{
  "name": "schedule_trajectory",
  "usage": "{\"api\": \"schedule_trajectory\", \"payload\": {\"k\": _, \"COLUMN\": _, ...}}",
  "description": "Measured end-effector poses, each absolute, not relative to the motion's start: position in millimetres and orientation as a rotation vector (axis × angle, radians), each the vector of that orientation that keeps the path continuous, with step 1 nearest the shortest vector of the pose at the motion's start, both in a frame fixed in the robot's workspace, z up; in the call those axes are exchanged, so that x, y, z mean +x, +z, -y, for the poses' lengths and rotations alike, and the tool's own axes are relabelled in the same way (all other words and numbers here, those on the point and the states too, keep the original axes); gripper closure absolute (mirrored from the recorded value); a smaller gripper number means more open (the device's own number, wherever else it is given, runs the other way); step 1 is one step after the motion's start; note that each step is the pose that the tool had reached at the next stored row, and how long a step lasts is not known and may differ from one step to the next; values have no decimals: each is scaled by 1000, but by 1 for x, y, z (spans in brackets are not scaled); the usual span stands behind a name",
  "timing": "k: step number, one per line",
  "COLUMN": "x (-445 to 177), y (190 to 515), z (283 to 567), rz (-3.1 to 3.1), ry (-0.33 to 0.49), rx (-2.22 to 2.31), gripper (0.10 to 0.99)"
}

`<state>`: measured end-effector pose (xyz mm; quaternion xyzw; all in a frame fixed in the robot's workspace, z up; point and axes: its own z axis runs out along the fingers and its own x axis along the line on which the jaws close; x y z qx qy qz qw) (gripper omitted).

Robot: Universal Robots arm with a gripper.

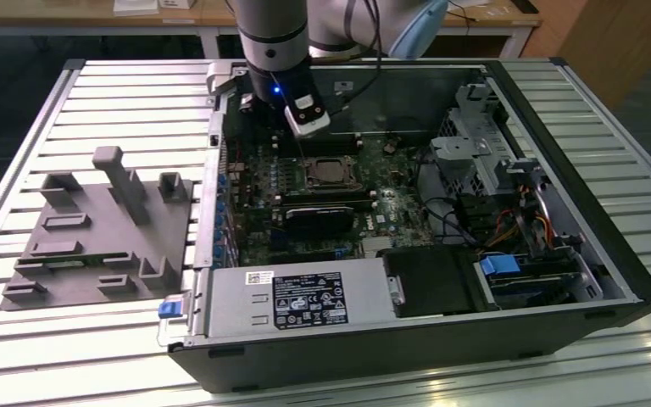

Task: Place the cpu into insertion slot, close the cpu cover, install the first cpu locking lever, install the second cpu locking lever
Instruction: 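Install the first cpu locking lever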

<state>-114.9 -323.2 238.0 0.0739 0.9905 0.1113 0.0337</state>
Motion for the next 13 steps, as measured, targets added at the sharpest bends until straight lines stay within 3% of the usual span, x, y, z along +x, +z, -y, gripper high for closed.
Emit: {"api": "schedule_trajectory", "payload": {"k": 13, "x": -86, "y": 237, "z": 323, "rz": -3048, "ry": 356, "rx": 228, "gripper": 984}}
